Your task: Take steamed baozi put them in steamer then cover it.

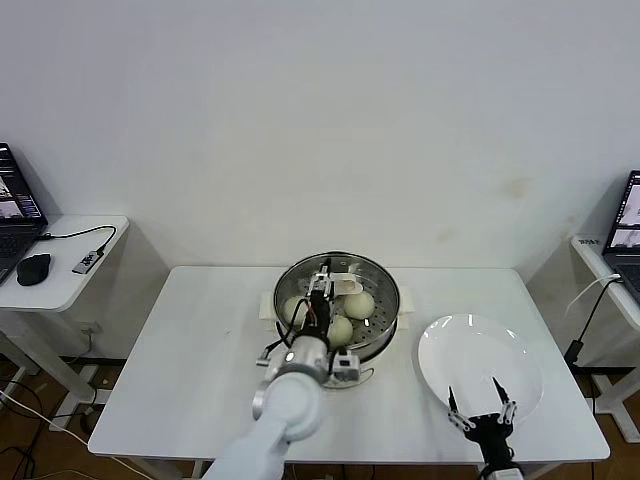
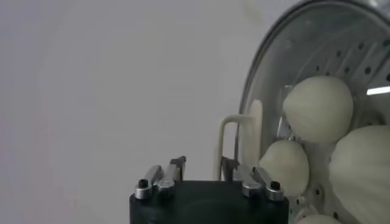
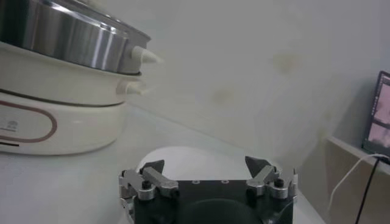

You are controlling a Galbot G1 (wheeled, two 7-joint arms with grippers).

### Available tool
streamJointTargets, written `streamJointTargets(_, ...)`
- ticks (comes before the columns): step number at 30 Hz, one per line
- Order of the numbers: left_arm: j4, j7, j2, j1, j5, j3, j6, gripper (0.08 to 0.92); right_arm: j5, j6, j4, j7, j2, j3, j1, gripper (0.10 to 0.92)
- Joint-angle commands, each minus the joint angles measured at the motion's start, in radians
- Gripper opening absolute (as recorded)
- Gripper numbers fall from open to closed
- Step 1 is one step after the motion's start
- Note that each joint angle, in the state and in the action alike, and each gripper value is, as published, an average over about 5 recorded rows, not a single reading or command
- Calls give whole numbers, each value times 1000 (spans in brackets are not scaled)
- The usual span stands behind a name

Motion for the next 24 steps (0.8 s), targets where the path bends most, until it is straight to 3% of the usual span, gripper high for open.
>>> streamJointTargets(1,-385,-291,170,417,-438,-182,-150,636,22,7,-2,-2,-10,-1,-3,823)
streamJointTargets(4,-393,-456,219,570,-871,-302,-380,722,58,19,-8,-7,-18,-9,0,823)
streamJointTargets(6,-357,-498,219,647,-1153,-403,-561,774,82,31,-13,-9,-25,-17,2,823)
streamJointTargets(8,-321,-504,199,700,-1326,-480,-659,803,99,42,-17,-8,-33,-26,2,823)
streamJointTargets(12,-315,-551,165,776,-1521,-511,-636,822,149,59,-11,-12,-59,-45,-14,823)
streamJointTargets(17,-308,-572,134,845,-1582,-514,-645,823,216,54,25,-36,-107,-66,-57,823)
streamJointTargets(24,-235,-506,104,893,-1610,-537,-729,823,254,-2,53,-80,-123,-78,-97,823)
